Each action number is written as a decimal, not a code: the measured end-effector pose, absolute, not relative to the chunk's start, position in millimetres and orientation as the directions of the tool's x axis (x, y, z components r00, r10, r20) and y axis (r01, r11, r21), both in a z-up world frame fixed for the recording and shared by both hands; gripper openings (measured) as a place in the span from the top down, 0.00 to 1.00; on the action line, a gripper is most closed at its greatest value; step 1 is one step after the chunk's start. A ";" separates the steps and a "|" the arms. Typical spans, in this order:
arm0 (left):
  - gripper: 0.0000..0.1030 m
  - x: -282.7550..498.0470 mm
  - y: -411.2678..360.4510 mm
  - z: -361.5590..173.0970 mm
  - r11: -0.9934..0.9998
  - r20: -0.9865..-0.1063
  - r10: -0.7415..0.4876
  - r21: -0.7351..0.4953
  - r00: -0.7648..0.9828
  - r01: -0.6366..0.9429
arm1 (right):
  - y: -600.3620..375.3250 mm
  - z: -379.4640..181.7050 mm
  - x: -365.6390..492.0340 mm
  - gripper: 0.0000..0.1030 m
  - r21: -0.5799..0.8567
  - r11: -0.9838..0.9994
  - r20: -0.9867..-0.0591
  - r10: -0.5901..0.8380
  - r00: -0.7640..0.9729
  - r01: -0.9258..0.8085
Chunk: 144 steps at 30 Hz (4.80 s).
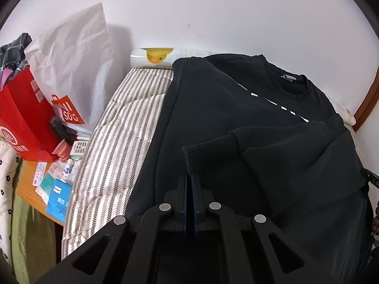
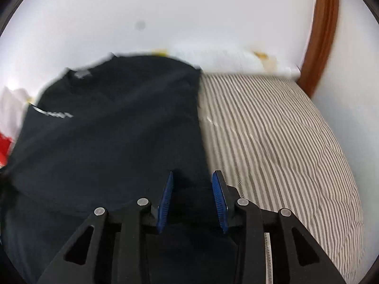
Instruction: Fold small clothes
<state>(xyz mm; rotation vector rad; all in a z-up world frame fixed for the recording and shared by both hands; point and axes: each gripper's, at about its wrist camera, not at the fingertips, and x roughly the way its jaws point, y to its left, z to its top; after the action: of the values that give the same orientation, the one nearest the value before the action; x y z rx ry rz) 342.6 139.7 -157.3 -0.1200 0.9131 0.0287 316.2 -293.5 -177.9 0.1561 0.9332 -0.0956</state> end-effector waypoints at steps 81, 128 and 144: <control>0.93 75.9 108.1 -167.3 0.984 -0.772 -0.055 -0.151 0.633 -0.098 | -330.9 -196.8 37.0 0.94 0.383 0.923 -0.694 0.260 0.671 0.038; 0.93 41.6 131.3 -109.7 0.960 -0.645 -0.169 -0.278 0.745 -0.023 | -322.6 -131.0 14.2 0.93 0.388 0.921 -0.582 0.279 0.763 -0.040; 0.93 136.6 137.3 -57.2 0.965 -0.586 -0.135 -0.262 0.799 -0.028 | -324.2 -65.3 103.7 0.93 0.394 0.918 -0.501 0.250 0.829 -0.039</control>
<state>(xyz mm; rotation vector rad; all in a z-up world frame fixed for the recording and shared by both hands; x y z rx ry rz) 136.6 137.3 -57.2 -0.2645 0.6442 -0.0583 103.7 -324.2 -65.3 0.3822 0.5766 0.1574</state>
